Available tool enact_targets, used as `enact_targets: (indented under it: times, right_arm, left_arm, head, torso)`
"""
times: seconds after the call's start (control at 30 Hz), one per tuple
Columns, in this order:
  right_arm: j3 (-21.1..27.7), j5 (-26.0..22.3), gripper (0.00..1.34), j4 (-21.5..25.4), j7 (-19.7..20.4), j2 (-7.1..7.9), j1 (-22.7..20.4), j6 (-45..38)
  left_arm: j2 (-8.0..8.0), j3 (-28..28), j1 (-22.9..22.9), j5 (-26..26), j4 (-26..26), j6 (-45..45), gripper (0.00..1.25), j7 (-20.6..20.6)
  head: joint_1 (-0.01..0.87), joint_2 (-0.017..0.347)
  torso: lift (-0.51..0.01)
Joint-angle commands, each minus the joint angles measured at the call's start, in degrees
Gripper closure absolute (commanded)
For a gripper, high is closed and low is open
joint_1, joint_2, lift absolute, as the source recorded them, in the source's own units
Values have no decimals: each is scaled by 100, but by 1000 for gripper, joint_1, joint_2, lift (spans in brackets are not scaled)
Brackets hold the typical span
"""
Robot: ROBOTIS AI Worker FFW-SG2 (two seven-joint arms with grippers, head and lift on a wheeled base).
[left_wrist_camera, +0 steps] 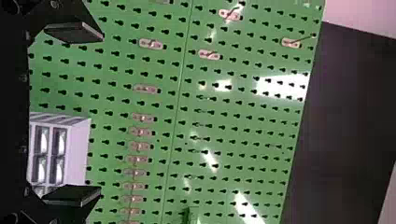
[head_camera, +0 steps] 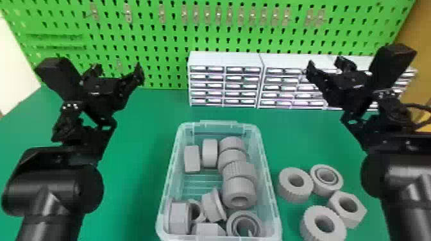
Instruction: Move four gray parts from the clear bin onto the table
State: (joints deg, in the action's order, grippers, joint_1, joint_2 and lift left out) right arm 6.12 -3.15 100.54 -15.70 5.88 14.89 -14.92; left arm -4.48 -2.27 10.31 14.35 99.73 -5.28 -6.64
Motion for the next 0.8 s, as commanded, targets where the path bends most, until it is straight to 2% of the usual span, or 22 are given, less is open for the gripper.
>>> enact_targets:
  times: [0.0, 0.23, 0.4, 0.53, 0.77]
  right_arm:
    - [39, -81, 496, 1, -3, -17, -48, 6]
    - [232, -441, 501, 10, -12, 10, -241, -108]
    - [346, -652, 502, 159, -21, 36, -346, -539]
    - [417, -687, 502, 238, -12, 62, -478, -539]
    - [461, -687, 506, 300, -12, 62, -566, -609]
  left_arm:
    - [0, -98, -91, 332, 213, 1, 136, 84]
    - [-9, -204, -214, 235, 407, -78, 136, 5]
    - [-18, -221, -275, -407, 416, -78, 136, -461]
    - [-36, -151, -302, -661, 442, -78, 136, -470]
    - [-36, -256, -328, -653, 433, -78, 136, -399]
  head:
    - [678, 34]
    - [678, 34]
    - [678, 34]
    - [678, 34]
    - [678, 34]
  torso:
    - [-50]
    - [-50]
    - [-50]
    - [-50]
    - [-50]
